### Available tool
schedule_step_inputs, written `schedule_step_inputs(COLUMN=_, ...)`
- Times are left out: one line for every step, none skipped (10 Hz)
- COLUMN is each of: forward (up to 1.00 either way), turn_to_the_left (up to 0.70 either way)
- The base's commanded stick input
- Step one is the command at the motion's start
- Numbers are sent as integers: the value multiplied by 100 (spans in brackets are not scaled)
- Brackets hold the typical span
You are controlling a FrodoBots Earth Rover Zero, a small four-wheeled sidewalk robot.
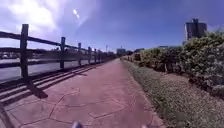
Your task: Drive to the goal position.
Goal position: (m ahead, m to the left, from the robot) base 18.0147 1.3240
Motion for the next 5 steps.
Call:
schedule_step_inputs(forward=70, turn_to_the_left=0)
schedule_step_inputs(forward=70, turn_to_the_left=0)
schedule_step_inputs(forward=70, turn_to_the_left=0)
schedule_step_inputs(forward=70, turn_to_the_left=0)
schedule_step_inputs(forward=70, turn_to_the_left=0)
